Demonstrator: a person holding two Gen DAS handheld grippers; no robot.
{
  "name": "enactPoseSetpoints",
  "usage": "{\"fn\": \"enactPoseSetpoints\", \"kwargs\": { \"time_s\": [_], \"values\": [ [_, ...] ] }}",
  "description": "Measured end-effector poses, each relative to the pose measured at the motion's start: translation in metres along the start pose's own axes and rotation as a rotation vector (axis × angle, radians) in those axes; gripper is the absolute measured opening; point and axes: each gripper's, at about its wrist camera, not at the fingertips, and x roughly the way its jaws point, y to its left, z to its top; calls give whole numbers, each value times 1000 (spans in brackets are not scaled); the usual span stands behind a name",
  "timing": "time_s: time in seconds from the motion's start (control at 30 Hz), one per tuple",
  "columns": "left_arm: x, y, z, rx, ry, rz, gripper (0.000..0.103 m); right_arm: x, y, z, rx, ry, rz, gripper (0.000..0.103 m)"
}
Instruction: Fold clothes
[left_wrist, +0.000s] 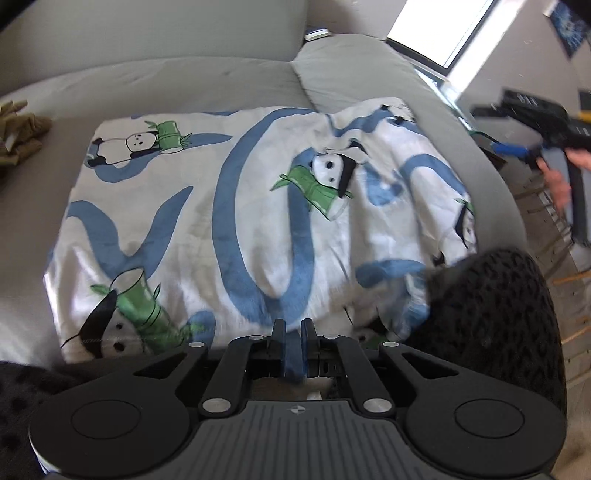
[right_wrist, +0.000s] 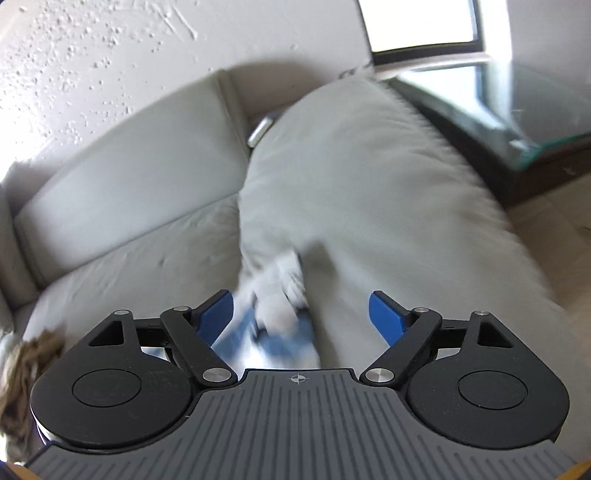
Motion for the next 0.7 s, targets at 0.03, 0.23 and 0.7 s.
{"fn": "enactPoseSetpoints", "kwargs": {
  "time_s": [0.03, 0.23, 0.7],
  "values": [
    [-5, -1, -3, 10, -2, -3, 4, -16, -7, -10, 21, -1, -7, 86],
    [-12, -2, -3, -7, -56, 25, 9, -30, -26, -60, 54, 100, -22, 48],
    [8, 1, 1, -106, -87, 77, 14, 4, -24, -106, -61, 187, -93, 62]
  ]
}}
